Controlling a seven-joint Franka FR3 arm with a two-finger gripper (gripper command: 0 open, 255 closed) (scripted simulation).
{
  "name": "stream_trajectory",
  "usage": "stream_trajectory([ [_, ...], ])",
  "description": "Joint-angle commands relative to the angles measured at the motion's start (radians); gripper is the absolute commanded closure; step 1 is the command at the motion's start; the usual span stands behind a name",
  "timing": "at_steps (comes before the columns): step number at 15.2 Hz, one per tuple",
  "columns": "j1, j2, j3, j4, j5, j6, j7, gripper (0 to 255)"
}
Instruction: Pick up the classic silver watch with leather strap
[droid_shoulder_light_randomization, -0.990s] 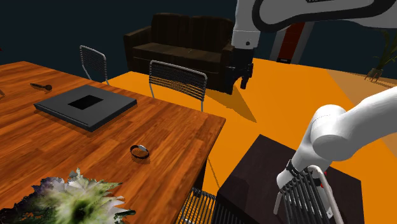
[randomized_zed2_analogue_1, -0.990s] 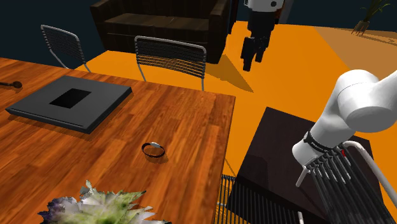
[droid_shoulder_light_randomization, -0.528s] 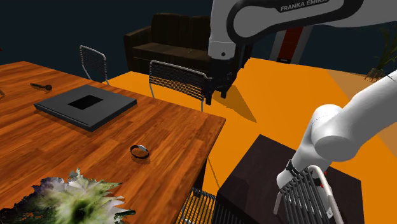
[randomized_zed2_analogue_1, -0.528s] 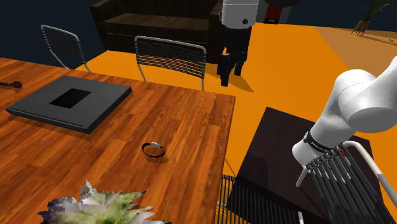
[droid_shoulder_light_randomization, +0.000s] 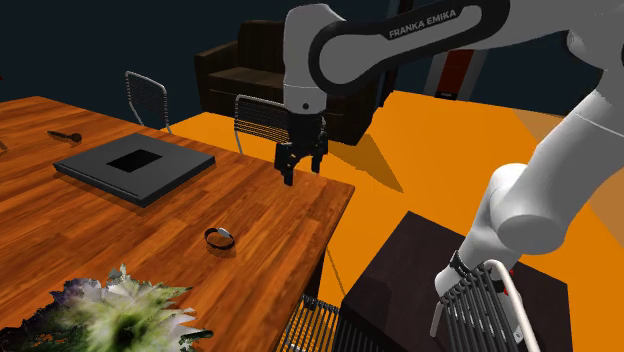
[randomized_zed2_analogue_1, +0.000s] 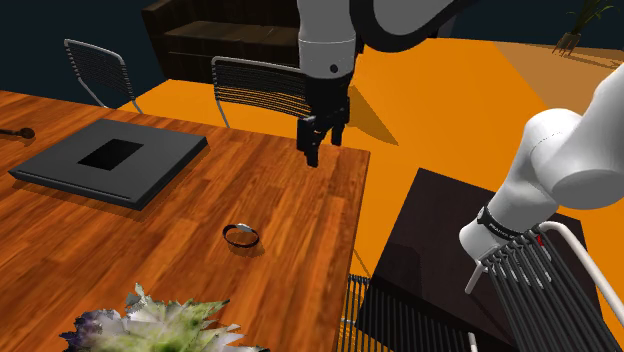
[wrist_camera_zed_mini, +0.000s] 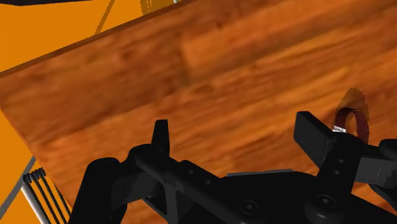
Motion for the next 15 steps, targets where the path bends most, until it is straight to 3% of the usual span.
stream_trajectory([
  [1, 0.013, 0.068, 0.027, 0.043, -0.006, 0.028, 0.030, 0],
  [13, 0.124, 0.494, 0.117, 0.413, -0.135, 0.082, 0.198, 0],
  [15, 0.129, 0.508, 0.116, 0.415, -0.140, 0.093, 0.201, 0],
])
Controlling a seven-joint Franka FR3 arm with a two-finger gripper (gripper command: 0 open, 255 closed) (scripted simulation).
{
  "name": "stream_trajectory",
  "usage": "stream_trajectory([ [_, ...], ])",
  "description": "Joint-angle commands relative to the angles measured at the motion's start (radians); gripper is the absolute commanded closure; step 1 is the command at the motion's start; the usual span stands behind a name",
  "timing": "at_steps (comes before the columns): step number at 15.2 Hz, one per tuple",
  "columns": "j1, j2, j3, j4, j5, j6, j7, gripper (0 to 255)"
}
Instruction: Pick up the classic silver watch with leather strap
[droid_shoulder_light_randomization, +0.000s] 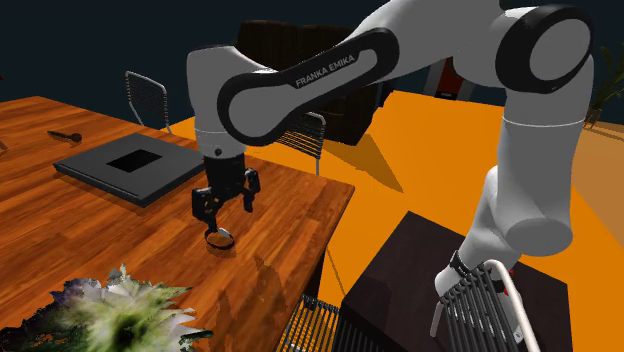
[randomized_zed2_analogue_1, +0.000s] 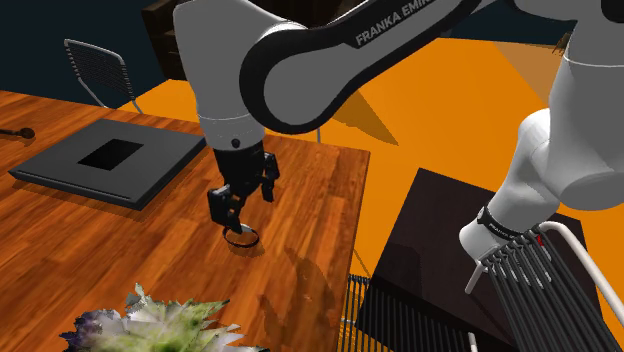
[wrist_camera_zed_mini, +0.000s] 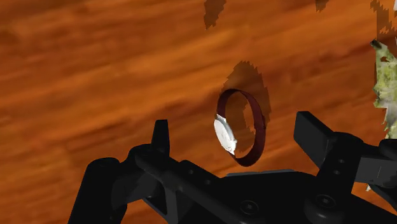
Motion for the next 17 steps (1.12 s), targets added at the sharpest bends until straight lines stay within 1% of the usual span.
stream_trajectory([
  [1, 0.007, 0.019, 0.001, 0.003, -0.007, 0.016, 0.007, 0],
  [6, 0.010, 0.047, -0.003, -0.036, -0.017, 0.082, 0.008, 0],
  [8, 0.010, 0.047, -0.003, -0.036, -0.017, 0.082, 0.008, 0],
  [9, 0.011, 0.046, -0.003, -0.036, -0.017, 0.081, 0.009, 255],
  [17, 0.011, 0.046, -0.003, -0.036, -0.017, 0.081, 0.009, 255],
])
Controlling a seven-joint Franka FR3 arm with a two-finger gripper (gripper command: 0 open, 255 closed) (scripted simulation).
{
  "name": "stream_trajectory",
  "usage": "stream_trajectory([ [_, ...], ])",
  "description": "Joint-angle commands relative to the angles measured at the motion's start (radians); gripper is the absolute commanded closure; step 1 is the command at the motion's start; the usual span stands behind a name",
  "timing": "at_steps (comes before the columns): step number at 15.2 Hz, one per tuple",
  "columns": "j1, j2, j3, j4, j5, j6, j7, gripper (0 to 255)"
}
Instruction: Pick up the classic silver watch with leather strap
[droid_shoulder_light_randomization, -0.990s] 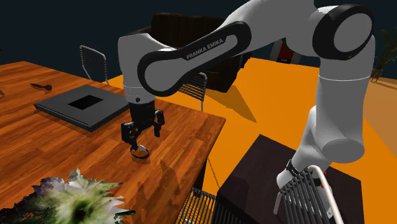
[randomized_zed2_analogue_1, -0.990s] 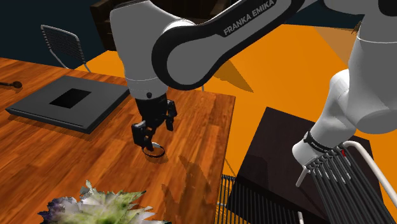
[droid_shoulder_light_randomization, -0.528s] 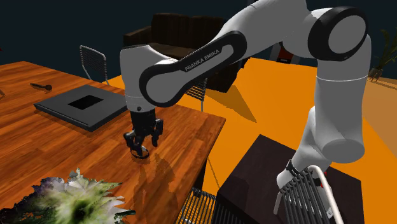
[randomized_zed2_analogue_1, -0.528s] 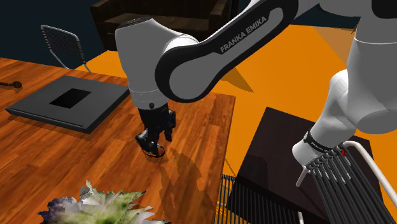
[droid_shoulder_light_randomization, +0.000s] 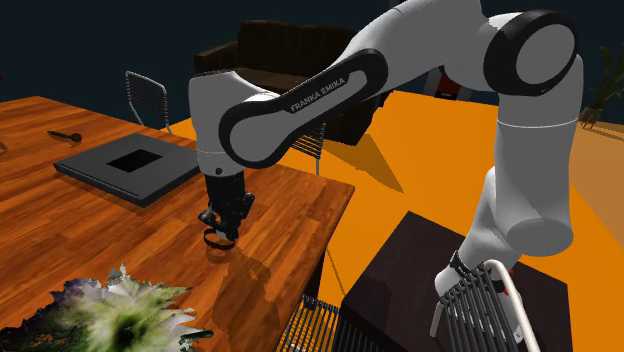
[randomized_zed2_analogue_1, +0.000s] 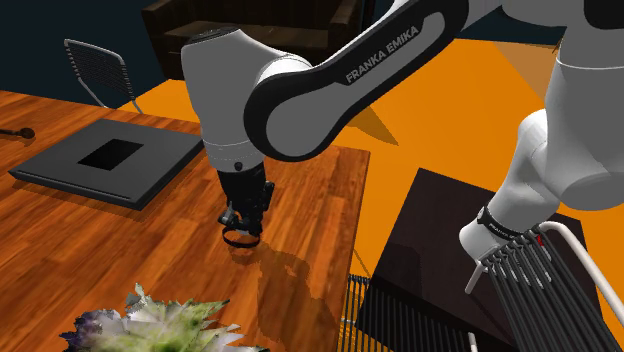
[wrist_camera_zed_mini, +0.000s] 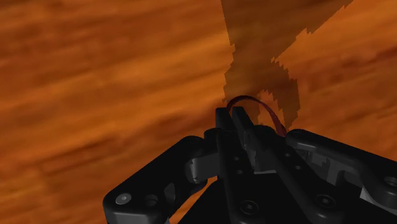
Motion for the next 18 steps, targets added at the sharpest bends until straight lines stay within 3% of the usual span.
stream_trajectory([
  [1, 0.000, 0.001, 0.000, -0.001, 0.000, 0.001, 0.000, 255],
  [18, -0.007, -0.062, 0.008, 0.124, 0.021, -0.183, 0.001, 255],
])
